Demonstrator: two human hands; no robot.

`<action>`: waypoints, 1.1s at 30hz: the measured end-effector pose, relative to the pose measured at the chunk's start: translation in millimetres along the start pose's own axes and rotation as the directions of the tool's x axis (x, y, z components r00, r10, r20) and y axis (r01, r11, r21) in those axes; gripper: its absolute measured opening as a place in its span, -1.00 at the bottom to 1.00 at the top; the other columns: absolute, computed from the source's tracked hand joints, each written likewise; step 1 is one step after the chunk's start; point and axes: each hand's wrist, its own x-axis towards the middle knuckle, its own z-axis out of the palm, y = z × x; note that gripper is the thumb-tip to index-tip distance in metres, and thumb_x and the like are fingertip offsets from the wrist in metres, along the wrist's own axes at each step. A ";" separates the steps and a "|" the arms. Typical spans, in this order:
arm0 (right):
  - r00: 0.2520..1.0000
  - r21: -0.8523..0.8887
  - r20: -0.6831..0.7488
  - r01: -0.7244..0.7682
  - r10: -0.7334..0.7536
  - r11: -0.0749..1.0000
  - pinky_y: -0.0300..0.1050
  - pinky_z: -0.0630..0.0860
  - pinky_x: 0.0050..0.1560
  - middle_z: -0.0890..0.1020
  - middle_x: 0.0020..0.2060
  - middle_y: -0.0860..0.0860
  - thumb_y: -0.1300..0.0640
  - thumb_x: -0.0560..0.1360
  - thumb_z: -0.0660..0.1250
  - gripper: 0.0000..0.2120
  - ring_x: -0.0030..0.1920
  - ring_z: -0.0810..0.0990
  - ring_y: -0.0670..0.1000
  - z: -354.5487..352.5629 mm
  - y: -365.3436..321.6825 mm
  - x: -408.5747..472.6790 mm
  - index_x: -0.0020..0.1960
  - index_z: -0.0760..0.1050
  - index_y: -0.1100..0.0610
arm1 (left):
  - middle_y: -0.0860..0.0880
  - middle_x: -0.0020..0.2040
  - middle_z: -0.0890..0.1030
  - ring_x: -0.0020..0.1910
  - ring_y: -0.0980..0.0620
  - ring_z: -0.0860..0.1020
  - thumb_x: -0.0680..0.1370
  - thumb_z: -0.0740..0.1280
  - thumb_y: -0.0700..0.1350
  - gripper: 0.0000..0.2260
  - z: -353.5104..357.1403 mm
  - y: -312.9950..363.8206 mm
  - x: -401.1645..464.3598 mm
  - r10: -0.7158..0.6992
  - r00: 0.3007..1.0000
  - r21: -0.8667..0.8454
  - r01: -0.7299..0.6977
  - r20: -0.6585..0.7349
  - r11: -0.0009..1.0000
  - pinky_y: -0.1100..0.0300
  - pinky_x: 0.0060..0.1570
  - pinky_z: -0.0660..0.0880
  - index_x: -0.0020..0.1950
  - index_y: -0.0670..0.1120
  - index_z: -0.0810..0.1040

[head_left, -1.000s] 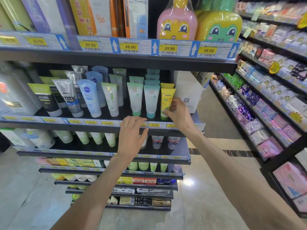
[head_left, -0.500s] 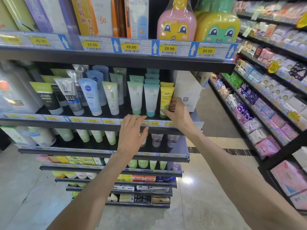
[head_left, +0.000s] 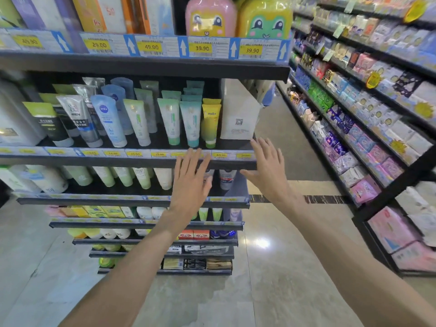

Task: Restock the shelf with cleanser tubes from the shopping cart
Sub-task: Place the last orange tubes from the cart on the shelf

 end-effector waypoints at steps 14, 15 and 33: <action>0.966 -0.146 0.077 -0.233 0.246 0.961 0.32 0.20 0.52 0.26 0.59 0.13 -0.31 0.46 0.42 -0.09 0.61 0.17 0.18 -94.1 223.9 -214.3 0.64 0.15 0.04 | -0.16 0.63 0.26 0.65 -0.19 0.15 0.64 0.33 0.08 -0.41 61.6 291.3 -41.5 0.230 0.963 -0.152 -0.209 0.143 0.966 -0.23 0.59 0.11 0.63 -0.04 0.29; 0.960 -0.152 0.078 -0.257 0.271 0.954 0.32 0.21 0.51 0.26 0.59 0.13 -0.31 0.45 0.43 -0.08 0.61 0.17 0.19 -101.6 240.5 -232.9 0.63 0.16 0.05 | -0.16 0.63 0.27 0.64 -0.20 0.17 0.64 0.33 0.08 -0.41 67.3 315.4 -47.4 0.260 0.954 -0.167 -0.235 0.149 0.958 -0.23 0.59 0.11 0.63 -0.04 0.29; 0.525 -0.282 -0.007 -0.817 0.851 0.502 0.26 0.13 0.56 0.22 0.59 0.12 -0.34 0.46 0.39 -0.09 0.61 0.12 0.22 -229.4 489.1 -535.8 0.63 0.13 0.06 | -0.14 0.60 0.34 0.60 -0.19 0.26 0.65 0.30 0.12 -0.46 179.1 735.7 -116.8 0.798 0.556 -0.569 -0.587 0.235 0.576 -0.24 0.54 0.20 0.60 -0.03 0.35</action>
